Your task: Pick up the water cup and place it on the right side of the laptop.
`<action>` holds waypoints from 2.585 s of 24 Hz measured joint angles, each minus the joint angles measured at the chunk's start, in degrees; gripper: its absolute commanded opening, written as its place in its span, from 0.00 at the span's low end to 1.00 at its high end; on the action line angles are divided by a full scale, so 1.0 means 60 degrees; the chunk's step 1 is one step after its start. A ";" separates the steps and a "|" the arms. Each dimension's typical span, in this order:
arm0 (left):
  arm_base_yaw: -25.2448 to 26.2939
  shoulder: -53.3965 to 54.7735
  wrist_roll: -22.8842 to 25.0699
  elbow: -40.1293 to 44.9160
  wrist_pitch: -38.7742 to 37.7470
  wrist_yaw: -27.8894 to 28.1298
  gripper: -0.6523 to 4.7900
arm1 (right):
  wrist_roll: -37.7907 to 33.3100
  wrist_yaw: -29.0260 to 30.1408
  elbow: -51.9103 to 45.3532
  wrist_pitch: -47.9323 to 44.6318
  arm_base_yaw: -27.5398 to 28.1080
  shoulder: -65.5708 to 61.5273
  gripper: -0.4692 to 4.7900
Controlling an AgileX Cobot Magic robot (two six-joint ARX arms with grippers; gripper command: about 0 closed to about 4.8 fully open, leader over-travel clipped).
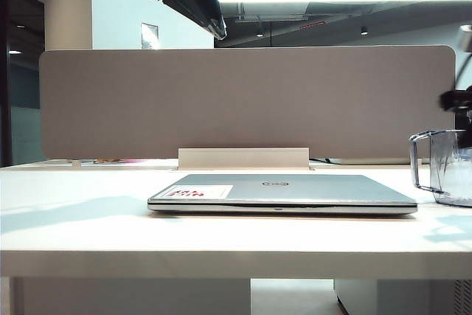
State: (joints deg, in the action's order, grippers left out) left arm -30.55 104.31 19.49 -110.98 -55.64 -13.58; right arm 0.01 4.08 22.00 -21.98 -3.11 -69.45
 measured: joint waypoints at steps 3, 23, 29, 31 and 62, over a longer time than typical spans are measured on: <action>0.0004 0.0000 0.0000 0.0000 0.0015 -0.0044 0.12 | 0.0000 0.0117 0.0000 -0.0117 -0.0321 -0.0222 0.18; 0.0004 0.0000 0.0000 0.0000 0.0087 -0.0055 0.12 | -0.0022 0.0364 0.0004 -0.4346 -0.0310 -0.3442 0.39; 0.0004 0.0000 0.0000 0.0000 0.0087 -0.0055 0.12 | -0.0011 0.0361 0.0131 -0.5359 -0.0310 -0.4076 0.39; 0.0004 0.0000 0.0000 0.0000 0.0087 -0.0058 0.12 | -0.0004 0.0361 0.0317 -0.5431 -0.0310 -0.4258 0.39; 0.0011 0.0000 0.0000 0.0000 0.0051 0.0018 0.12 | 0.0364 -0.0685 0.1647 -0.5716 -0.0284 -0.5617 0.14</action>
State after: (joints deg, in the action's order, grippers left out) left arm -30.48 104.31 19.49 -110.98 -55.33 -13.47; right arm 2.20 -0.03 31.88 -56.27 -4.82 -103.15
